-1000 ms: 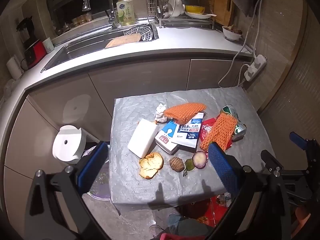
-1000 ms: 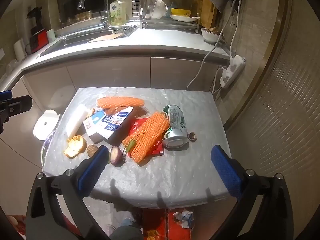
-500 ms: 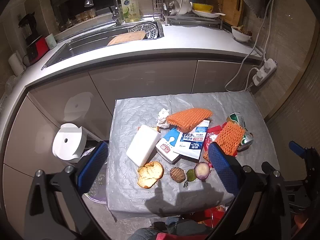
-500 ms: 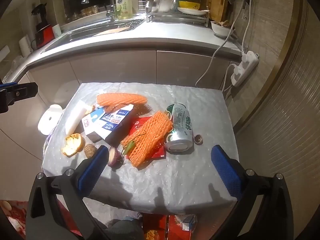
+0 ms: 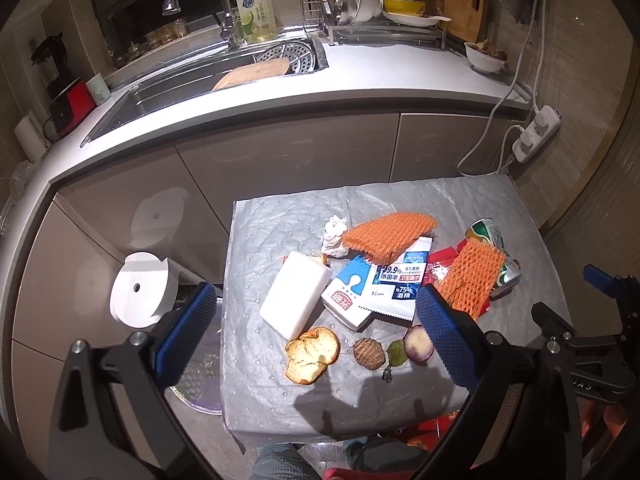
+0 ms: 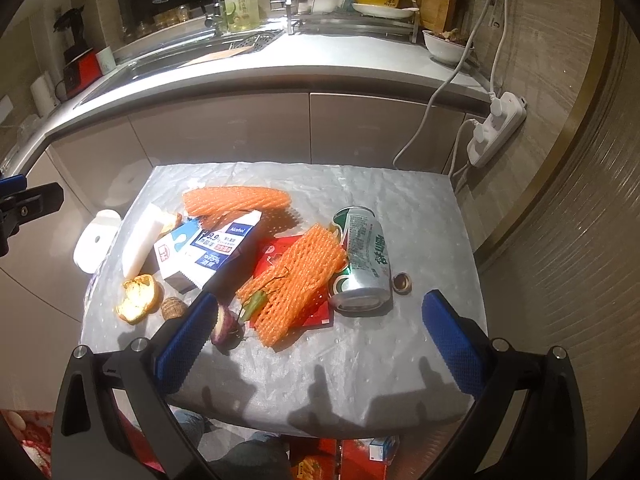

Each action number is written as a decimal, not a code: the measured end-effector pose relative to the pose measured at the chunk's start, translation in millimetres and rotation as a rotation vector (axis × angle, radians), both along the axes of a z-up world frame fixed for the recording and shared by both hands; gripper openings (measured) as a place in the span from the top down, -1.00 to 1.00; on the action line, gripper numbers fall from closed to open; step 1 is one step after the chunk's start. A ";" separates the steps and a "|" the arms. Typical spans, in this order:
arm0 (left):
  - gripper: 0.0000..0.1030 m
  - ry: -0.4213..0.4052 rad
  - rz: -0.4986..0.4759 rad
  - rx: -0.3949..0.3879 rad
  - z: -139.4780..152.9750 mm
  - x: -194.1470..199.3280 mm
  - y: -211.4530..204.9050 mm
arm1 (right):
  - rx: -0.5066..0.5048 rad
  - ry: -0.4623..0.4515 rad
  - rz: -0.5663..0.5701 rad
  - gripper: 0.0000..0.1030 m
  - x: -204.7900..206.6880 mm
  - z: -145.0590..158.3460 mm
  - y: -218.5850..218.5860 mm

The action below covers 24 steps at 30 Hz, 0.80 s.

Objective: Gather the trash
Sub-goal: 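Move the left tool toward the white sponge block on the table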

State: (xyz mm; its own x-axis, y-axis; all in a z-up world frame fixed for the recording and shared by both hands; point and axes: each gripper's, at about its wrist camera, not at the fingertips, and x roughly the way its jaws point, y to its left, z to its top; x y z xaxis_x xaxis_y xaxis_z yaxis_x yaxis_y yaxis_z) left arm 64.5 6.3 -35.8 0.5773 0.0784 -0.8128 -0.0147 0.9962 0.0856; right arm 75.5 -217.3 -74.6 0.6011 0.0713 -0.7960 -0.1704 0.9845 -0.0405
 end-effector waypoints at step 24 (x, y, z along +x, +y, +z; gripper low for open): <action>-0.86 0.046 -0.048 -0.032 -10.6 19.6 18.7 | 0.000 -0.009 -0.079 -0.96 2.3 0.6 12.6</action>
